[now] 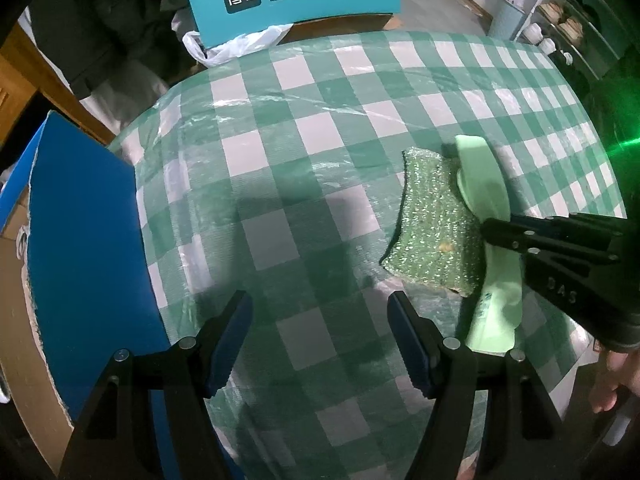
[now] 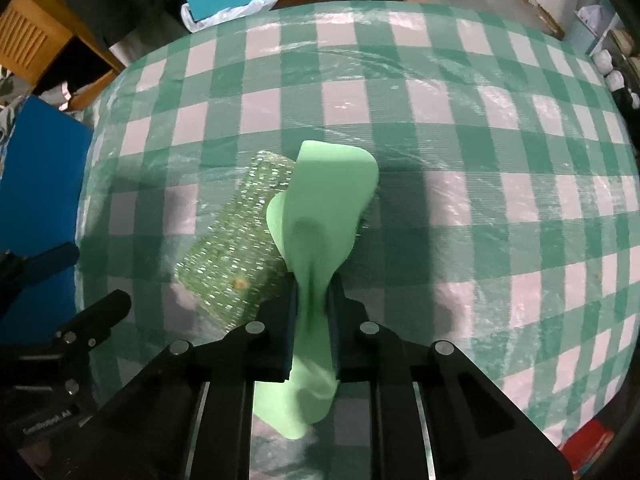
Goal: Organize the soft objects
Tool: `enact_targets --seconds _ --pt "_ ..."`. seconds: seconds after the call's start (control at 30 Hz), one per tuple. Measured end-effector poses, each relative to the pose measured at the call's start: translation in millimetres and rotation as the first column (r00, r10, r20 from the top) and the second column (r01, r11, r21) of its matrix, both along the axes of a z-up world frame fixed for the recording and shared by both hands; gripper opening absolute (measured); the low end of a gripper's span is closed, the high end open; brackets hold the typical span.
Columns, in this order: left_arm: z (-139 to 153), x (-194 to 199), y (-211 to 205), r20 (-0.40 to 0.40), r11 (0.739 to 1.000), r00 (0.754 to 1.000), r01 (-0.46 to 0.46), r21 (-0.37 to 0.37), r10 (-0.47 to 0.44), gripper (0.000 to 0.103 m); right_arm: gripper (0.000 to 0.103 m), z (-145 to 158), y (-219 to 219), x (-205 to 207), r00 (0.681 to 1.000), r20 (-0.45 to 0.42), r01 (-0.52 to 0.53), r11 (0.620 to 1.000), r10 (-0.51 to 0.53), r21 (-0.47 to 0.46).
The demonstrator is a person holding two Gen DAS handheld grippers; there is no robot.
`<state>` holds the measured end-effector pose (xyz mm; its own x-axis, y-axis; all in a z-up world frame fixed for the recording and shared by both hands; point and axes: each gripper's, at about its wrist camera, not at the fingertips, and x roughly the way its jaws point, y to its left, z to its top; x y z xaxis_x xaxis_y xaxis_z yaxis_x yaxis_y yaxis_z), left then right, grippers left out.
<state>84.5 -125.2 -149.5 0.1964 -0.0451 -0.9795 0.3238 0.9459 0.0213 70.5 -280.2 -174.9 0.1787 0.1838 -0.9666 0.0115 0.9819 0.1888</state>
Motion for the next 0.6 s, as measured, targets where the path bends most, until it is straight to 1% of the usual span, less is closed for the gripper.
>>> enact_targets --seconds 0.17,0.23,0.4,0.53,0.6 --pt "0.9 1.2 -7.4 -0.004 1.000 1.000 0.002 -0.006 -0.002 0.072 0.012 -0.1 -24.1 -6.6 0.999 -0.009 0.039 0.999 -0.039 -0.024" --pt "1.3 2.0 -11.2 -0.003 1.000 1.000 0.003 -0.011 -0.003 0.076 0.012 -0.2 -37.7 -10.3 0.998 -0.014 0.061 0.997 -0.062 -0.041" --pt "1.8 5.6 -22.9 0.002 0.999 1.000 0.011 -0.031 -0.010 0.077 0.012 -1.3 -61.8 -15.4 0.994 -0.025 0.106 0.992 -0.108 -0.069" --pt "3.9 10.2 -33.8 0.014 0.999 1.000 0.026 -0.043 -0.026 0.077 0.012 -0.9 -69.5 -15.5 0.992 -0.020 0.120 0.991 -0.122 -0.064" --pt "6.0 12.4 -41.4 0.024 0.998 0.999 0.041 -0.053 -0.040 0.078 0.013 -1.9 -70.5 -16.9 0.993 -0.024 0.110 0.992 -0.112 -0.064"
